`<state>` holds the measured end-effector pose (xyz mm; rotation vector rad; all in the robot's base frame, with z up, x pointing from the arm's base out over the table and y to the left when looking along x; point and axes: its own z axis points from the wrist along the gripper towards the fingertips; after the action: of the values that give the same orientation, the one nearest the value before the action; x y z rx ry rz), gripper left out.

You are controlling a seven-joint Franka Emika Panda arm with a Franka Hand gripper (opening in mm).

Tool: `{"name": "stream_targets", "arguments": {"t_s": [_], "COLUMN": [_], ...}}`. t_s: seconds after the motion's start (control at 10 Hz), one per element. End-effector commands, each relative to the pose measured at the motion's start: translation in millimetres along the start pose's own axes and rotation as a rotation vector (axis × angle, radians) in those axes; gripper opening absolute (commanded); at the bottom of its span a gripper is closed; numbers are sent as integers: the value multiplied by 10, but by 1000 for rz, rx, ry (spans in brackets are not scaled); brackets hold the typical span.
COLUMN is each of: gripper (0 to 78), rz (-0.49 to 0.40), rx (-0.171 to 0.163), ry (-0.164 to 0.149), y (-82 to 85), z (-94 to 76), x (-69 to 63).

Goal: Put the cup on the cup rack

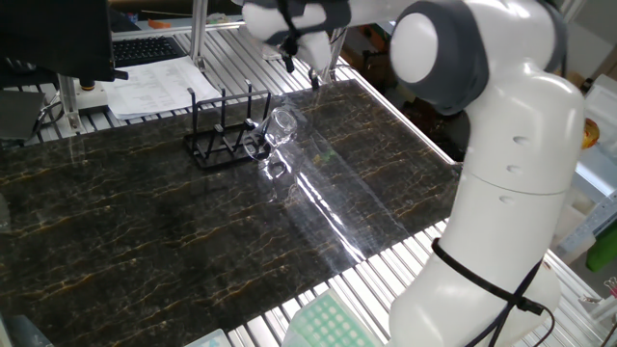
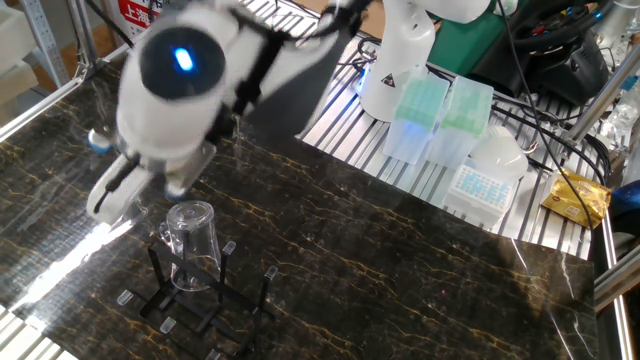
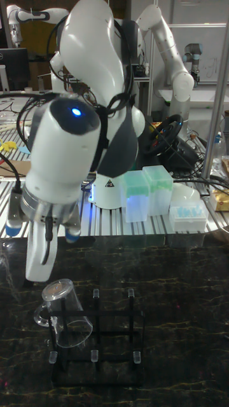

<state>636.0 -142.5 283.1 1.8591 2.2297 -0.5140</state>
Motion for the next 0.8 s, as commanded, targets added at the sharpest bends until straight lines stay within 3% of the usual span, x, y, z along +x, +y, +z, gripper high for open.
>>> {"name": "stream_targets", "arguments": {"t_s": [0.1, 0.3, 0.4, 0.5, 0.6, 0.8], "gripper": [775, 775, 775, 775, 775, 775], "rz": [-481, -635, -759, -759, -956, -1066], "rx": [-25, -75, -108, -108, -198, -210], "ry": [229, 288, 301, 301, 364, 351], "y": [-292, -308, -302, -302, -270, -251], "z": [-492, -503, -503, -503, -479, -466], "x": [7, 21, 14, 14, -14, -28]}}
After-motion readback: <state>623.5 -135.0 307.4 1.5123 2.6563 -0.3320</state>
